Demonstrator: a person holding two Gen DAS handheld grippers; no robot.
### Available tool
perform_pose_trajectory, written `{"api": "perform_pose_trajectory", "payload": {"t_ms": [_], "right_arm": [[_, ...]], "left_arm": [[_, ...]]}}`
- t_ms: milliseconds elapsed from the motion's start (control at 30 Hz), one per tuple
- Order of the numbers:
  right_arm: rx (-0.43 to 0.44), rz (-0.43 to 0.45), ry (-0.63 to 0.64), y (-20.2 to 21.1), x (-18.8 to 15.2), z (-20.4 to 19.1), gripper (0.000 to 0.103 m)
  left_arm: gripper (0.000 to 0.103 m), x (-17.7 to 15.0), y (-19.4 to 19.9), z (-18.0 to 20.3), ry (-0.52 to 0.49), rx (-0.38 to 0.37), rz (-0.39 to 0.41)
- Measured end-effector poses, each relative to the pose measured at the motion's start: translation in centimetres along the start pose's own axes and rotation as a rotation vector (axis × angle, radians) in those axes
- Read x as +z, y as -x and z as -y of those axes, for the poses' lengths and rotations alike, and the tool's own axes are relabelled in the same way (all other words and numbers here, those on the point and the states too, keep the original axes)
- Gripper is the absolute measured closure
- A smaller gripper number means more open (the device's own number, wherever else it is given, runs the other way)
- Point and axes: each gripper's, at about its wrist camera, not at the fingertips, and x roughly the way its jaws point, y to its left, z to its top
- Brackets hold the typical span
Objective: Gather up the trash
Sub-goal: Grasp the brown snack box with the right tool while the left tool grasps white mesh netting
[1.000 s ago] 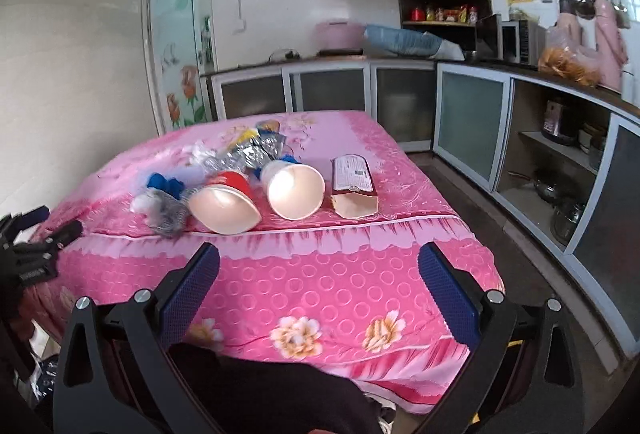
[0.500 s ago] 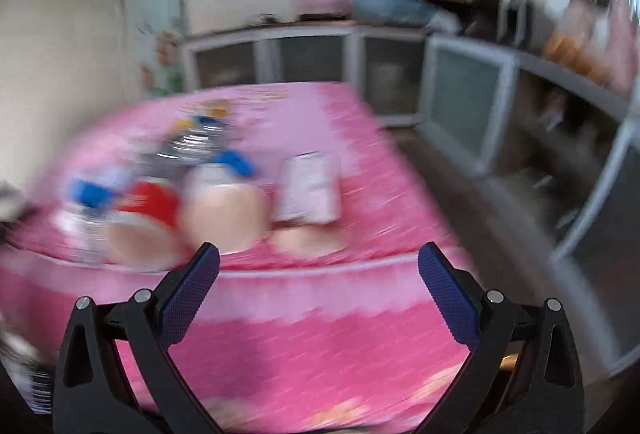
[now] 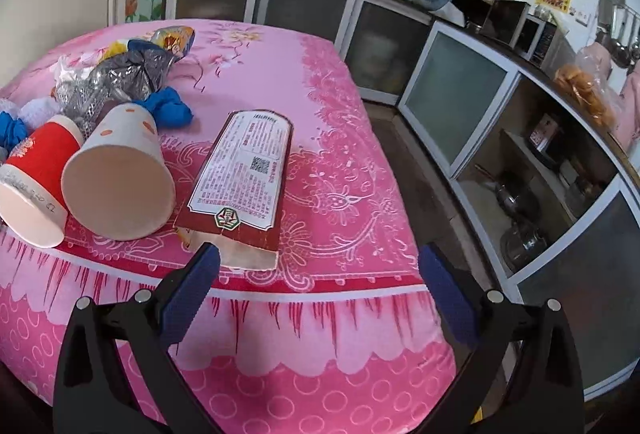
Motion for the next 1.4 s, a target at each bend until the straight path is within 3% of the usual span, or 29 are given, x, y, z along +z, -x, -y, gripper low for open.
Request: {"api": "perform_pose_trajectory", "payload": {"t_ms": [200, 333, 467, 533, 667, 700, 800, 867, 900, 967, 1167, 1400], "right_arm": [[0.040, -0.024, 0.003, -1.7, 0.8, -0.5, 0.008], [0.049, -0.034, 0.021, -2.6, 1.2, -0.9, 0.008], [0.074, -0.054, 0.029, -3.3, 1.7, -1.2, 0.010], [0.077, -0.062, 0.036, -3.6, 1.9, -1.3, 0.024], [0.096, -0.074, 0.040, -3.9, 2.2, -1.4, 0.031], [0.095, -0.071, 0.040, -3.9, 2.3, -1.4, 0.038], [0.119, -0.083, 0.041, -4.0, 2.4, -1.7, 0.056], [0.122, -0.081, 0.045, -3.8, 2.4, -2.0, 0.069], [0.114, -0.076, 0.046, -3.8, 2.4, -2.1, 0.077], [0.120, -0.068, 0.041, -3.6, 2.4, -2.2, 0.083], [0.099, -0.026, 0.032, -2.6, 2.3, -2.4, 0.093], [0.072, 0.015, 0.014, -1.0, 2.6, -1.9, 0.099]], "left_arm": [[0.008, 1.3, -3.7, -0.8, 0.011, -0.028, -0.077], [0.008, 1.8, -6.1, -1.3, 0.032, -0.089, -0.129], [0.008, 2.4, -7.1, -1.7, 0.055, -0.165, -0.127], [0.008, 2.5, -7.4, -1.7, 0.058, -0.203, -0.126], [0.009, 2.7, -8.2, -1.4, 0.030, -0.239, -0.126], [0.010, 2.8, -8.3, -1.5, 0.032, -0.246, -0.125], [0.040, 3.1, -8.6, -1.7, 0.067, -0.325, -0.133], [0.068, 3.1, -8.3, -1.3, 0.051, -0.375, -0.127], [0.070, 3.1, -8.2, -0.9, 0.033, -0.374, -0.120], [0.095, 3.0, -7.6, 0.1, -0.035, -0.346, -0.088], [0.098, 2.6, -6.4, 0.4, -0.089, -0.323, -0.053], [0.098, 2.5, -3.7, -1.3, -0.046, -0.356, -0.009]]}}
